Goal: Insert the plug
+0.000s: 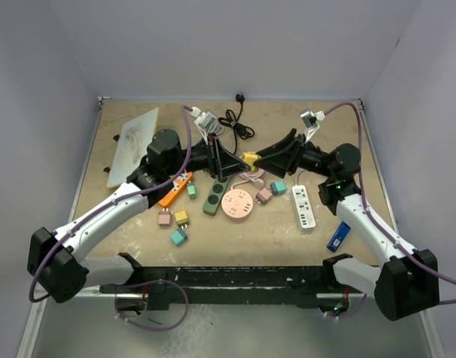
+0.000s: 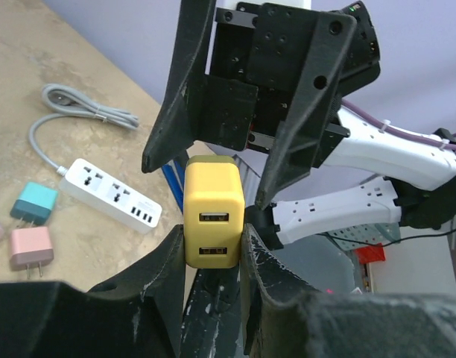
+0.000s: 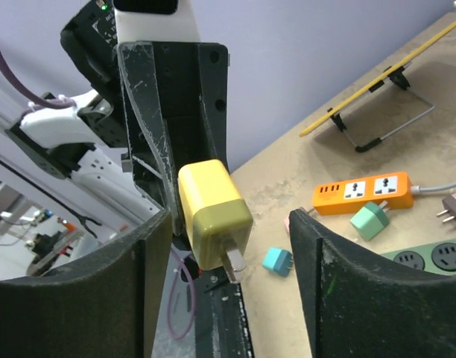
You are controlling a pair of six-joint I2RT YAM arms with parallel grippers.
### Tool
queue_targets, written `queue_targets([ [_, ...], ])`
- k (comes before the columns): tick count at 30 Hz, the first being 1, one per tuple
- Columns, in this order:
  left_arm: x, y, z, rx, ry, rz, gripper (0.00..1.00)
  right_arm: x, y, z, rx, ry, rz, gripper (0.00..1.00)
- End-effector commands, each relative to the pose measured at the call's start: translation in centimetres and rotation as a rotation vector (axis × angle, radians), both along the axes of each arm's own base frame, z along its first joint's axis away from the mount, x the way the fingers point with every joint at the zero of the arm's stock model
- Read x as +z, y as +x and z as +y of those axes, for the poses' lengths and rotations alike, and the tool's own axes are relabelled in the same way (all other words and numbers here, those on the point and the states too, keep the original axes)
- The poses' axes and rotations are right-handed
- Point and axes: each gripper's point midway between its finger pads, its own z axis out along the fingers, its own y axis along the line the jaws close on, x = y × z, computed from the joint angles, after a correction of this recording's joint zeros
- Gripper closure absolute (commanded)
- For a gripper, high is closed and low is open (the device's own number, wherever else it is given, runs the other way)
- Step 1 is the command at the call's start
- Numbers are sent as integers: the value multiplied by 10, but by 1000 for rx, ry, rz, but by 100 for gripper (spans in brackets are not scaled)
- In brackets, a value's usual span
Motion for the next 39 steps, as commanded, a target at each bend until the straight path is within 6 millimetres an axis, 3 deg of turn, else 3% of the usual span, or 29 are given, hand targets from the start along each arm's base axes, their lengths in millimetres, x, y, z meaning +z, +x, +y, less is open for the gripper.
queue_targets([
  [1, 48, -20, 5, -72, -107, -77, 100, 36, -6, 2, 26, 58, -57, 38],
  [9, 61, -14, 7, -16, -153, -51, 100, 43, -34, 8, 168, 96, -69, 68],
  [14, 62, -6, 8, 36, -170, -5, 81, 49, -31, 12, 142, 133, -47, 80],
  [18, 56, 3, 9, 90, -166, 45, 68, 49, -18, 12, 68, 182, 4, 85],
  [24, 45, 15, 8, 134, -169, 103, 64, 40, -11, 12, 46, 205, 37, 87],
  [26, 44, 17, 7, 146, -175, 114, 64, 37, -10, 12, 40, 206, 42, 87],
  [28, 41, 19, 8, 158, -173, 118, 72, 36, -10, 12, 38, 206, 45, 87],
  [32, 32, 22, 7, 165, -143, 121, 98, 31, -6, 12, 19, 208, 70, 84],
  [36, 17, 26, 9, 191, -76, 116, 100, 26, -3, 12, 3, 206, 89, 78],
  [39, 16, 27, 10, 198, -63, 106, 100, 25, -1, 11, -2, 207, 98, 62],
])
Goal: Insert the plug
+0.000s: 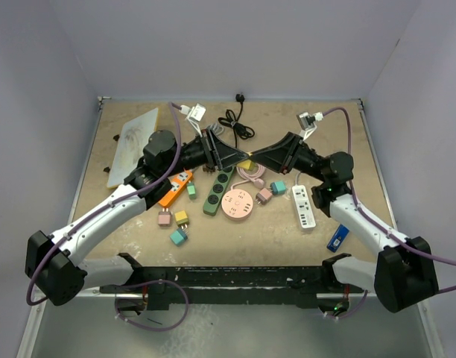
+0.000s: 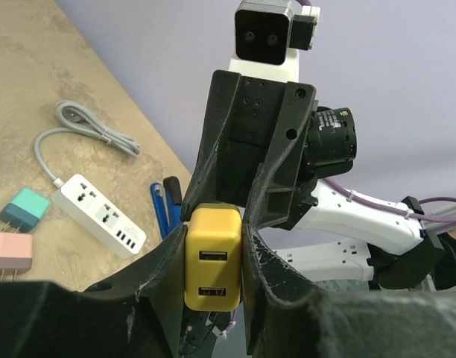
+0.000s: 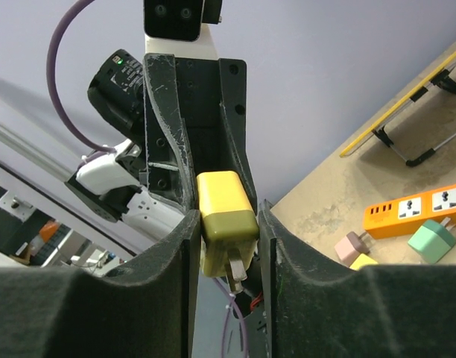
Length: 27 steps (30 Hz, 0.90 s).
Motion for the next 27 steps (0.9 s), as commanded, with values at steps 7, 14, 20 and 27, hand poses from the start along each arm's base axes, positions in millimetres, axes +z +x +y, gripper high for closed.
queue_targets([
  [7, 15, 2, 7, 31, 10, -87, 100, 11, -13, 0, 44, 55, -56, 52],
  [14, 32, -11, 3, -36, -77, -100, 100, 6, -17, 11, 86, 39, -44, 63],
  [20, 29, -11, 8, -10, -54, -95, 69, 19, -12, 5, 21, 97, -58, 86],
  [27, 27, -17, 10, -26, -73, -87, 56, 25, -3, -1, -47, 146, -43, 88],
])
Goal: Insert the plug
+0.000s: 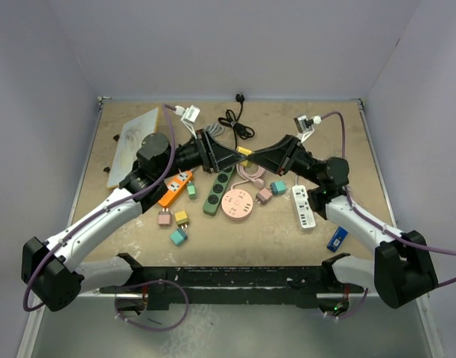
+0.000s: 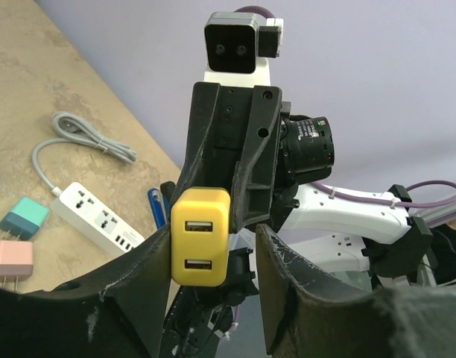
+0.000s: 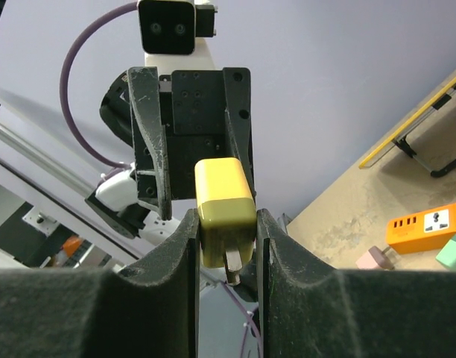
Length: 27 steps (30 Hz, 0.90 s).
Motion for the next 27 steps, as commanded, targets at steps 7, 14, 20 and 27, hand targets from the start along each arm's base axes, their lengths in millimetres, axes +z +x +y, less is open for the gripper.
queue_targets([
  [7, 7, -2, -5, -31, -40, 12, 58, 24, -6, -4, -12, 70, -105, 86],
  [14, -12, 12, -6, 21, 40, 33, 99, 11, -4, -2, -12, 26, -87, 76],
  [20, -36, 25, 18, 129, 285, -81, 100, -19, 21, -10, -154, -92, 35, 31],
  [27, -99, 57, 63, 292, 708, -83, 100, -76, 64, -43, -449, -327, 221, 26],
])
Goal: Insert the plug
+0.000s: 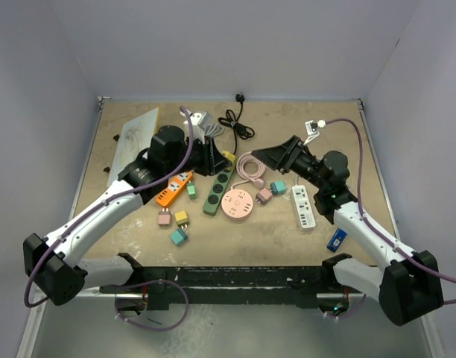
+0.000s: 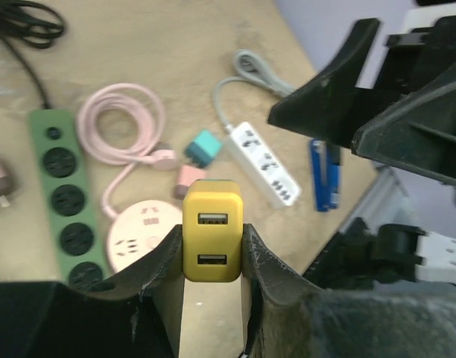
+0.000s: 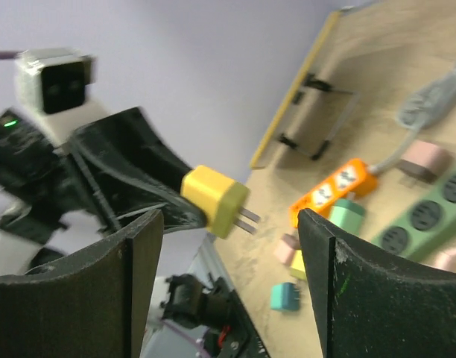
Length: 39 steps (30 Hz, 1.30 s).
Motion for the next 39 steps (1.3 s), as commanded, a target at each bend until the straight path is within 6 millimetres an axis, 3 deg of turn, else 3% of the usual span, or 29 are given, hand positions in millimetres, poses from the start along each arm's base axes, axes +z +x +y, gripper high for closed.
queue_targets([
  [1, -32, 32, 36, 136, 311, -49, 100, -43, 31, -26, -213, -196, 121, 26],
  [9, -107, 81, 25, 208, 489, 63, 100, -104, 35, -47, -321, -313, 294, 30],
  [15, -148, 110, 26, 280, 609, 97, 100, -124, 33, -61, -388, -360, 346, 30],
  [26, -157, 137, 1, 252, 581, 60, 100, -138, 36, -60, -380, -381, 388, 31],
  [39, -187, 145, 6, 227, 699, 82, 100, -143, 37, -57, -360, -385, 405, 31],
])
